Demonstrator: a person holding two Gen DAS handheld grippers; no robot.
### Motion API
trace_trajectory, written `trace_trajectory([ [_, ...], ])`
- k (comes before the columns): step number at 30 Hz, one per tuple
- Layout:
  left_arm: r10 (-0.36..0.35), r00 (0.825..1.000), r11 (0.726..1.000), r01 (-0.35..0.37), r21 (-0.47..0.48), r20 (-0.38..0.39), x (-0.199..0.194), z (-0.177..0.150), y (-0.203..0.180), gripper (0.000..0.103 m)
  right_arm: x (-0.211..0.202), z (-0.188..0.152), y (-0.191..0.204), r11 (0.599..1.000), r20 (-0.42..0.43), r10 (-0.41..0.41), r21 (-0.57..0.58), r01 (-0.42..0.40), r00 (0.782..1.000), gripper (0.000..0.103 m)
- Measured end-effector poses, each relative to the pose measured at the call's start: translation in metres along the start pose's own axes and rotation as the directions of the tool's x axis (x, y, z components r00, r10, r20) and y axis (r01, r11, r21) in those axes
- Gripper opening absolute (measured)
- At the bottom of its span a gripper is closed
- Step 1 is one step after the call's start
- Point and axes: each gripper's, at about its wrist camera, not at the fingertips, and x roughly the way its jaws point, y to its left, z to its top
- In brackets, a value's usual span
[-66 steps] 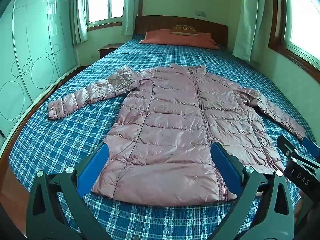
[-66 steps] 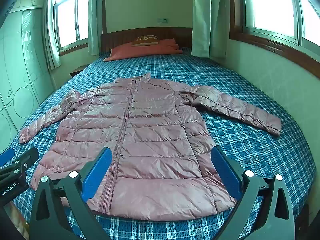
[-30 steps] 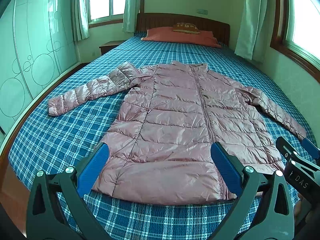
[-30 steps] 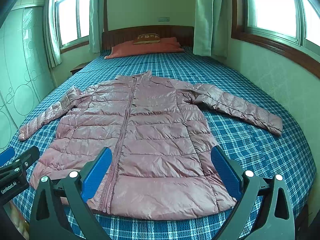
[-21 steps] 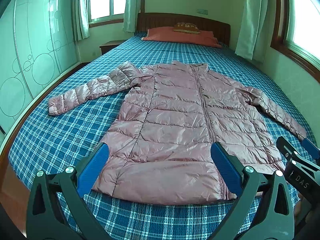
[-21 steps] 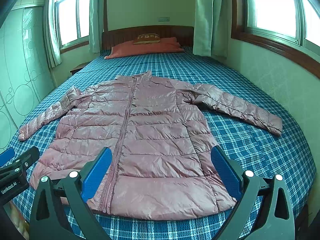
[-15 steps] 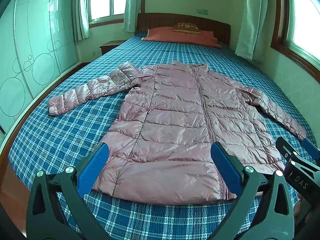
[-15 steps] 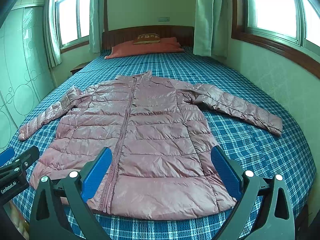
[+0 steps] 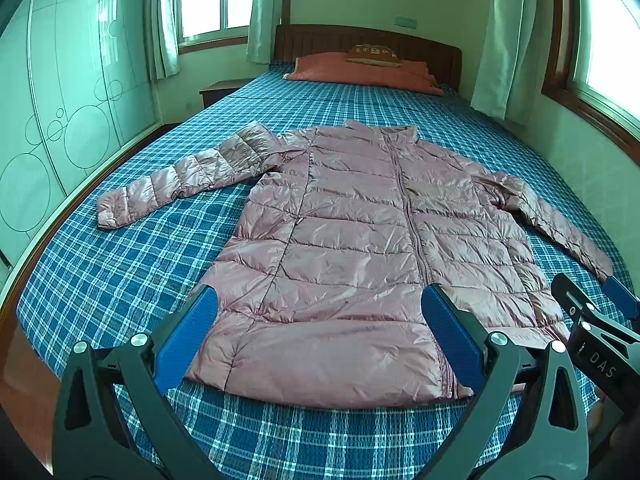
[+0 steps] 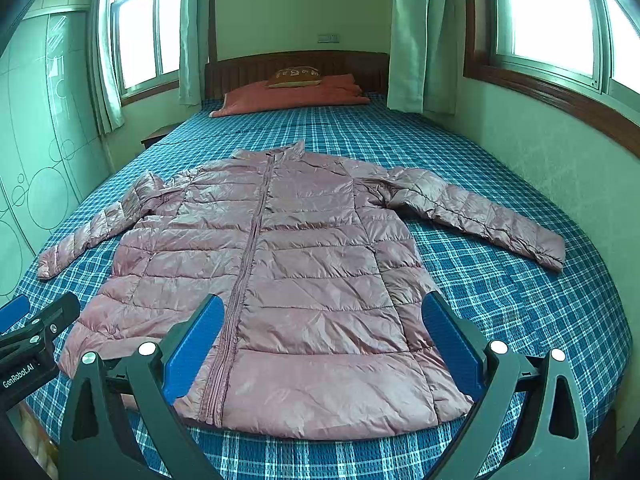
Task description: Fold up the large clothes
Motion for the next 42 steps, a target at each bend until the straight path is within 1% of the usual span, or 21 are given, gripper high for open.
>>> trace_trajectory([
  [34, -0.005, 1.0, 1.0, 0.005, -0.007, -0.005, 0.002, -0.005, 0.003, 0.101, 0.004, -0.002, 0.0, 1.0, -0.008, 0.003, 0.002, -0.003, 1.0, 0.098],
  [36, -0.01, 1.0, 1.0, 0.01, -0.016, -0.008, 0.008, -0.004, 0.005, 0.101, 0.007, -0.002, -0.003, 1.0, -0.008, 0.002, 0.009, -0.002, 1.0, 0.098],
  [39, -0.009, 1.0, 0.998, 0.007, -0.069, -0.021, 0.018, 0.0, 0.017, 0.101, 0.013, 0.0, -0.012, 0.999, -0.006, 0.003, 0.035, -0.003, 1.0, 0.098],
  [42, -0.008, 0.999, 0.992, 0.002, -0.127, -0.054, 0.036, 0.007, 0.035, 0.101, 0.024, 0.003, -0.029, 0.997, -0.009, 0.004, 0.08, -0.003, 1.0, 0.098],
])
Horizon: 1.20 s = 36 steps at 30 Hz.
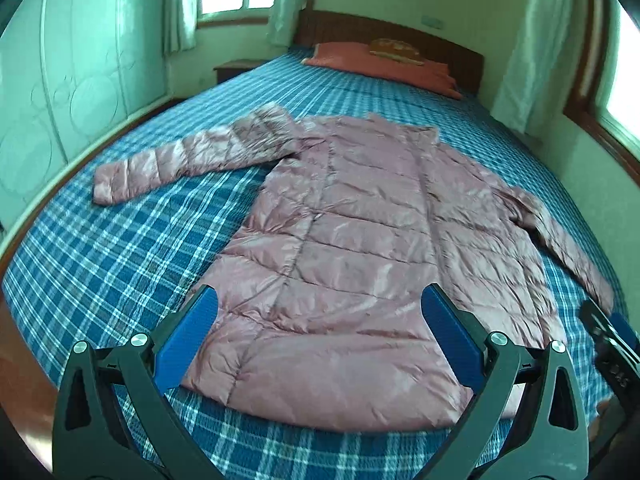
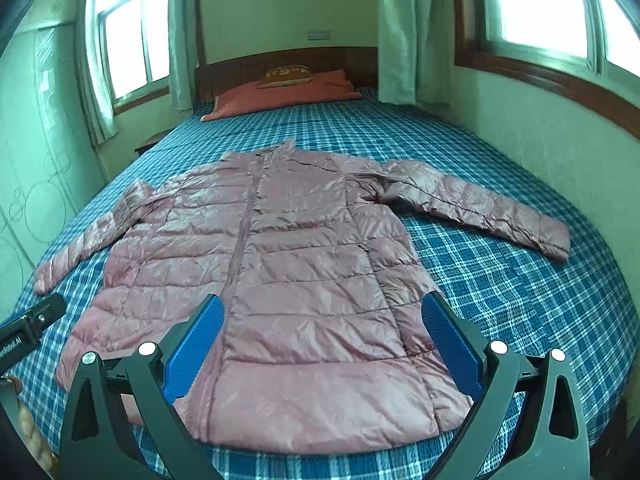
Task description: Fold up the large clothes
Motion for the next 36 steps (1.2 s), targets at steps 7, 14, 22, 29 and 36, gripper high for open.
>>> trace_trajectory([
  [7, 0.075, 0.996, 0.981, -0.081, -0.177, -0.044, 0.054, 0.02, 0.063, 0.101, 0.04, 0.014, -0.077, 0.982, -0.005, 0.002, 0.188, -0.001, 1.0, 0.098],
  [14, 0.165, 0.979, 0.922, -0.195, -0.336, -0.116, 0.103, 0.026, 0.133, 0.101, 0.082, 0.021, -0.182, 0.916, -0.004, -0.055, 0.398, 0.052, 0.998, 0.075],
  [22, 0.299, 0.938, 0.851, -0.345, -0.396, -0.173, 0.131, 0.028, 0.186, 0.101, 0.118, 0.004, -0.293, 0.711, 0.033, 0.008, 0.702, -0.029, 0.999, 0.056],
  [29, 0.383, 0.902, 0.827, -0.431, -0.36, -0.2, 0.151, 0.024, 0.196, 0.101, 0.142, -0.005, -0.329, 0.609, 0.085, -0.013, 0.791, -0.059, 0.996, 0.057],
  [36, 0.408, 0.898, 0.847, -0.44, -0.3, -0.166, 0.158, 0.035, 0.185, 0.101, 0.142, -0.013, -0.358, 0.525, 0.189, -0.058, 0.841, -0.131, 0.98, 0.062],
])
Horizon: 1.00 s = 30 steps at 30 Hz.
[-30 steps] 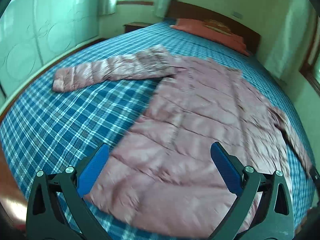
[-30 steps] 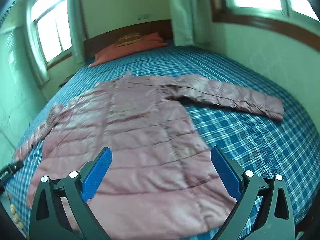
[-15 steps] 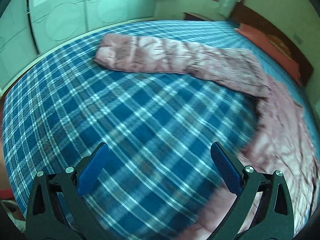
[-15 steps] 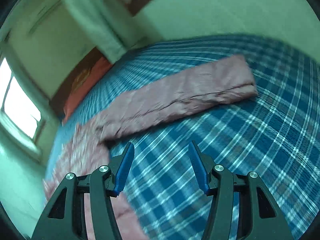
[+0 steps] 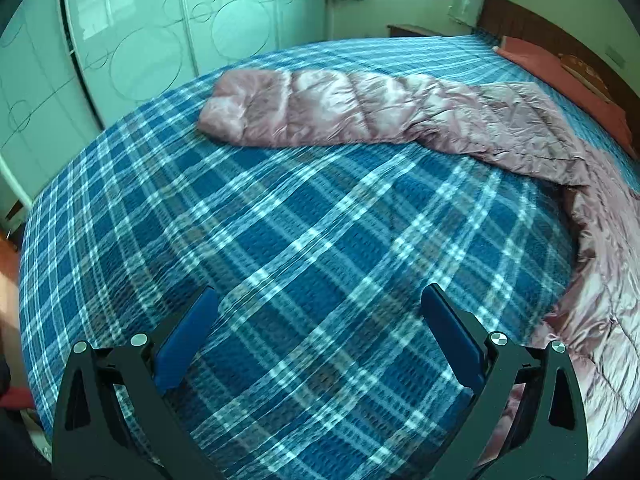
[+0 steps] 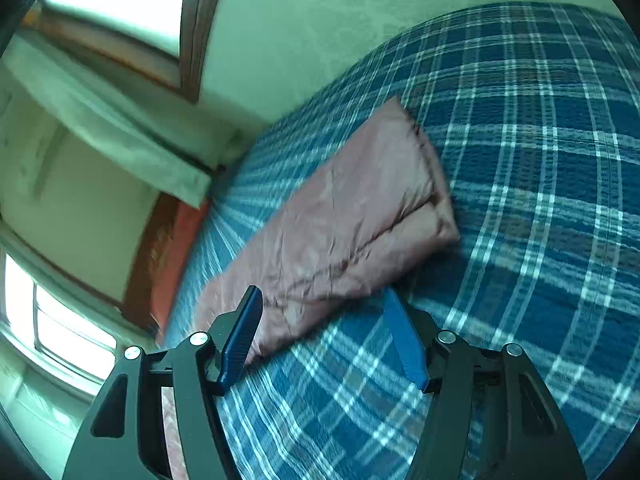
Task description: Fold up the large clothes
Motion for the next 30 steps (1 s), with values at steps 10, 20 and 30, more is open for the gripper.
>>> trace_trajectory([
  [10, 0.038, 0.999, 0.993, -0.037, 0.112, -0.008, 0.009, 0.014, -0.021, 0.101, 0.013, 0.028, -0.002, 0.998, 0.067, -0.059, -0.022, 0.06, 0.996, 0.048],
  [20, -0.015, 1.0, 0.994, 0.016, 0.104, -0.009, 0.023, 0.023, -0.013, 0.101, 0.01, 0.0, 0.109, 0.951, 0.041, 0.038, -0.309, -0.024, 0.998, 0.016],
  [30, -0.029, 1.0, 0.995, 0.028, 0.096, 0.004, 0.027, 0.025, -0.016, 0.101, 0.053, -0.156, 0.278, 0.755, -0.225, 0.14, -0.606, -0.251, 0.964, 0.016],
])
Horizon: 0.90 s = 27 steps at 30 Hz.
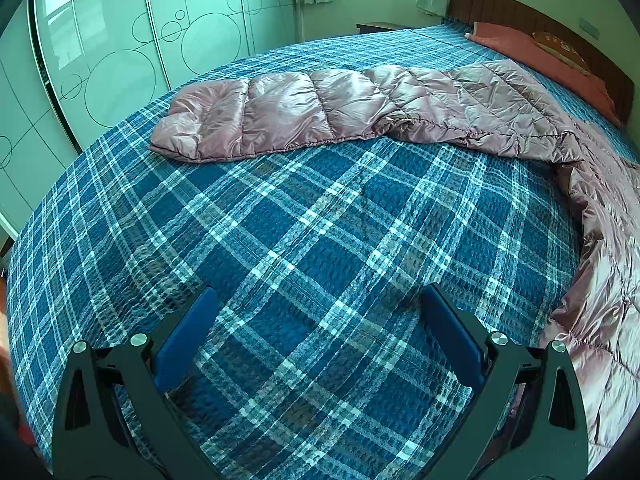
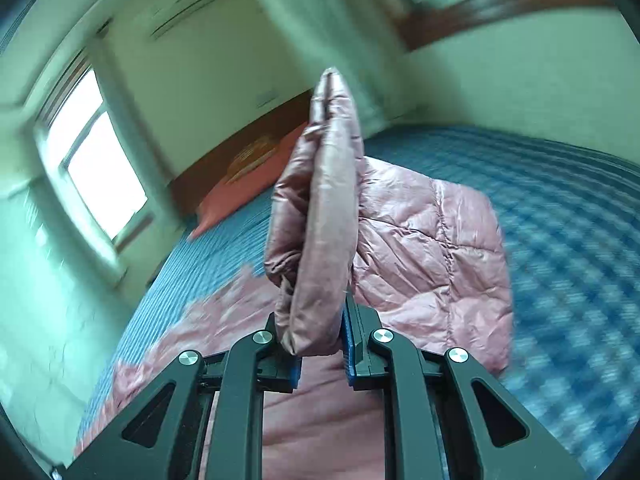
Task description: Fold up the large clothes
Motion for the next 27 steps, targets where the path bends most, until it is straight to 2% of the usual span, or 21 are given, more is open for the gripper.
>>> trace_trajectory([
  [6, 0.0, 1.0, 1.0, 0.0, -0.003, 0.004, -0.013, -0.009, 0.005, 0.101, 0.058, -0.033, 0.092, 0.989, -0.124, 0.087, -0.106, -0.101, 0.988, 0.016],
  [10, -0.001, 1.0, 1.0, 0.001, -0.004, 0.006, -0.01, -0.006, 0.004, 0.101, 0.097, -0.065, 0.139, 0.974, -0.232, 0.123, -0.16, -0.163, 0.965, 0.016],
  [18, -0.001, 1.0, 1.0, 0.001, -0.004, 0.008, -0.009, -0.006, 0.002, 0.101, 0.128, -0.127, 0.189, 0.941, -0.382, 0.152, -0.225, -0.252, 0.912, 0.016],
  [23, -0.003, 1.0, 1.0, 0.003, -0.005, 0.009, -0.009, -0.005, 0.002, 0.101, 0.138, -0.155, 0.204, 0.922, -0.465, 0.138, -0.262, -0.285, 0.874, 0.016],
  [27, -0.003, 1.0, 1.0, 0.004, -0.006, 0.009, -0.009, -0.006, 0.002, 0.101, 0.151, -0.173, 0.212, 0.905, -0.544, 0.114, -0.289, -0.313, 0.831, 0.021],
])
